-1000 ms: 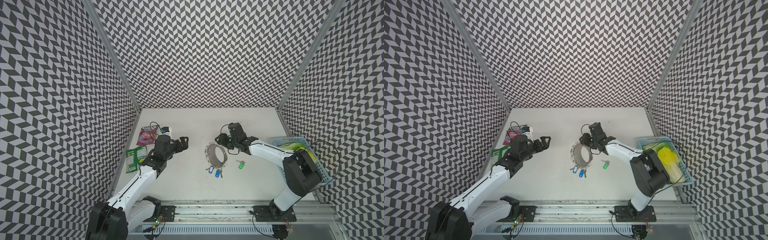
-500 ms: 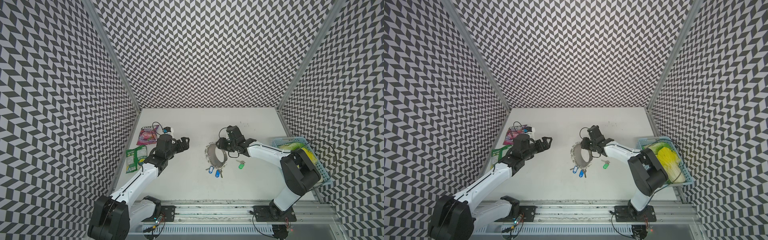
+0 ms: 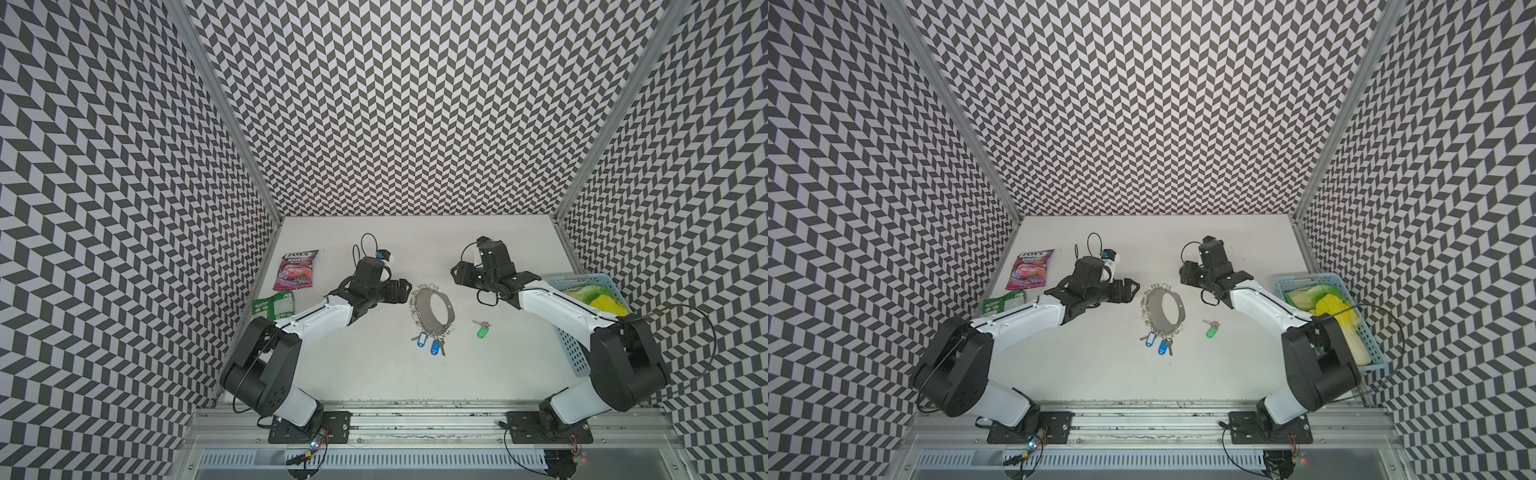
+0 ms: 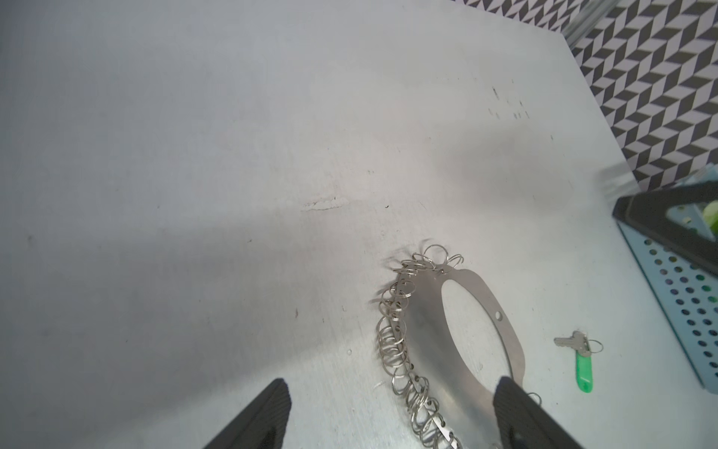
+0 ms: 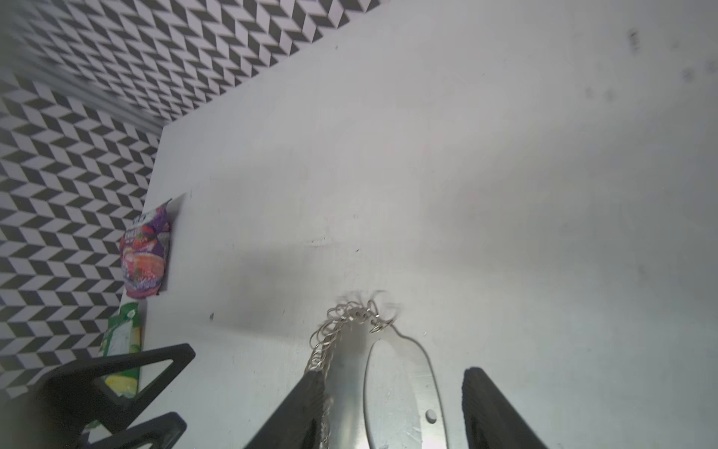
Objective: Attach keys to a key ring
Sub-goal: Pick up the keyring from the center of the board.
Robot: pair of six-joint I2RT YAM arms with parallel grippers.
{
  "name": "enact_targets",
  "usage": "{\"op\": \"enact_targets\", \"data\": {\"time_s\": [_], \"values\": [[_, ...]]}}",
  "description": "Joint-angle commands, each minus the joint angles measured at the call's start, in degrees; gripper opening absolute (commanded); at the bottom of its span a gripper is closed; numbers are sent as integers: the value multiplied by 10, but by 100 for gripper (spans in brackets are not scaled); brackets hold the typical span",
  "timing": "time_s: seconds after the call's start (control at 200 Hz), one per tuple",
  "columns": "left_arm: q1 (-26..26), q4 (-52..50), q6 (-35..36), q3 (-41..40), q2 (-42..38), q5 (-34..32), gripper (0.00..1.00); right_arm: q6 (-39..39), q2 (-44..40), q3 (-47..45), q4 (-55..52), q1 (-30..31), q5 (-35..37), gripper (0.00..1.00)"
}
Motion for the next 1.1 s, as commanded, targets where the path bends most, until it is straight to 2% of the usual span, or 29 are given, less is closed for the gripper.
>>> {"op": "enact_targets", "data": {"time_s": [0.0, 0.155, 0.28, 0.571, 0.811, 1.097], "values": [[-7, 27, 80, 27, 25, -6, 81, -10, -26, -10, 1, -16, -20, 60], [-18, 43, 149, 43, 53, 9, 76, -19, -40, -12, -6, -27, -33, 61], [-31, 58, 201, 50, 72, 18, 76, -15, -45, -17, -2, -35, -49, 61], [-45, 26, 297, 106, 149, 40, 73, -14, -41, -21, 5, -50, -78, 62], [-43, -3, 336, 153, 202, 33, 73, -11, -41, -24, 11, -59, -98, 62], [-35, -36, 366, 201, 249, 47, 67, -9, -38, -27, 13, -65, -107, 62]]}}
